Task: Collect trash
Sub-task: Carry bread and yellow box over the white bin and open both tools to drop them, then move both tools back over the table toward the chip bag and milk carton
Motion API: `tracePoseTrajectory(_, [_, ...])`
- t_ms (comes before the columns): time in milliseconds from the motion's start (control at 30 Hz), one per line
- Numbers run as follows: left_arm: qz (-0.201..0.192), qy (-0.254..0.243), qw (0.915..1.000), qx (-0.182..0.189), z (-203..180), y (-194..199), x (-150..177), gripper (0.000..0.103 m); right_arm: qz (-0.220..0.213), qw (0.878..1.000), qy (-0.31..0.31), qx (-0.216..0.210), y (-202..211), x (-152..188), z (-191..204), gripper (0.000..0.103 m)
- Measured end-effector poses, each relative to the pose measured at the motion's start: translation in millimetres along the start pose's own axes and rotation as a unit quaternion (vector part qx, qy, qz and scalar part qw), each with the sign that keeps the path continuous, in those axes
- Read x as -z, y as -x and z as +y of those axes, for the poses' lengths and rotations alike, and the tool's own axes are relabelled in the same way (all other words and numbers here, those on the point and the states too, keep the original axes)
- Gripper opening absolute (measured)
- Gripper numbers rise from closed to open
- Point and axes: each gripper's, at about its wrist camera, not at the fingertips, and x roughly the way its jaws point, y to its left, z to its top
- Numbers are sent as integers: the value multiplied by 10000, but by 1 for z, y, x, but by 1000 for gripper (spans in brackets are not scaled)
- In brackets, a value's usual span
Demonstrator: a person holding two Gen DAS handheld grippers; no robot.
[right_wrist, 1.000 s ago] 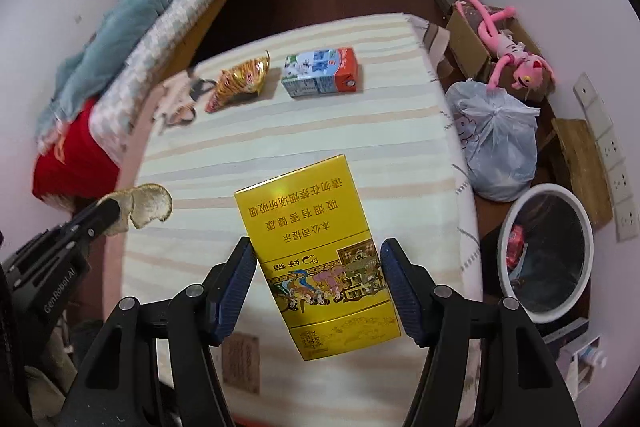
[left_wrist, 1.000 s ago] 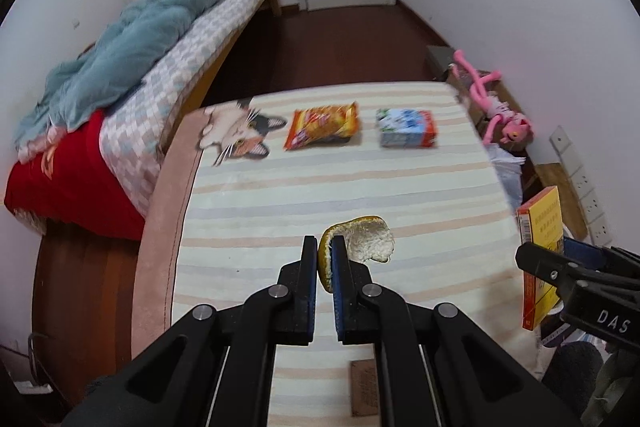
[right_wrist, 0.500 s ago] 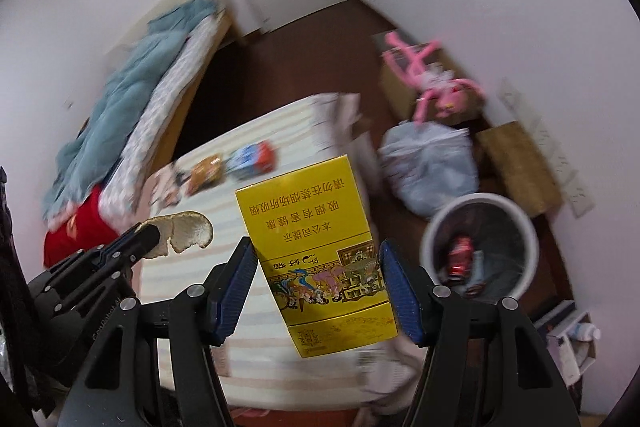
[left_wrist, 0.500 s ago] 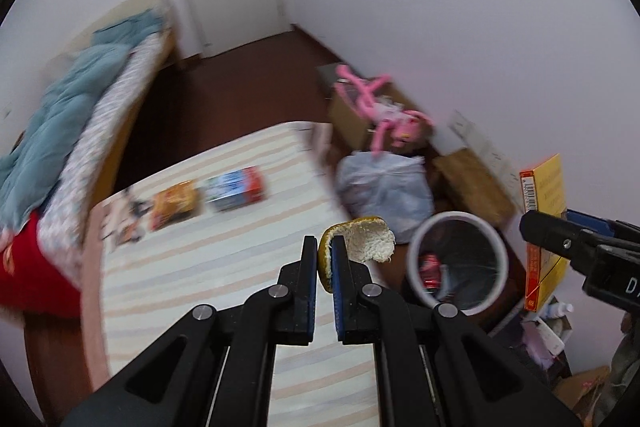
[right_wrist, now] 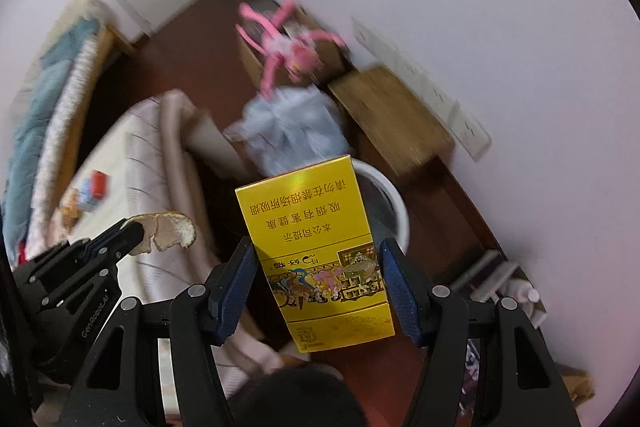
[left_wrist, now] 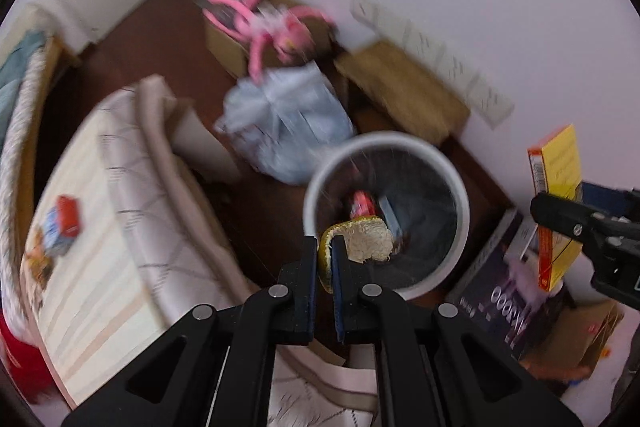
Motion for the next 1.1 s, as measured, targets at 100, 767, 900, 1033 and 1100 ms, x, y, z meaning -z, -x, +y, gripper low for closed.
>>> tracePoseTrajectory(100, [576, -100, 9981, 169, -12, -41, -11, 4, 374, 9991, -135, 121, -41, -8, -22, 64])
tracePoseTrajectory(767, [1881, 467, 9773, 853, -7, -141, -25, 44, 1967, 9763, -904, -5, -205, -23, -73, 64])
tracePoseTrajectory(900, [1713, 543, 9802, 835, -1, -134, -23, 103, 1858, 9779, -954, 33, -199, -17, -79, 76])
tracePoseTrajectory(1033, [1596, 539, 9831, 712, 2, -126, -20, 103, 1607, 9813, -1061, -9, -184, -11, -85, 84])
tracePoseTrajectory(1100, [1530, 553, 9845, 654, 5, -122, -18, 103, 1501, 9833, -1027, 73, -177, -9, -84, 92])
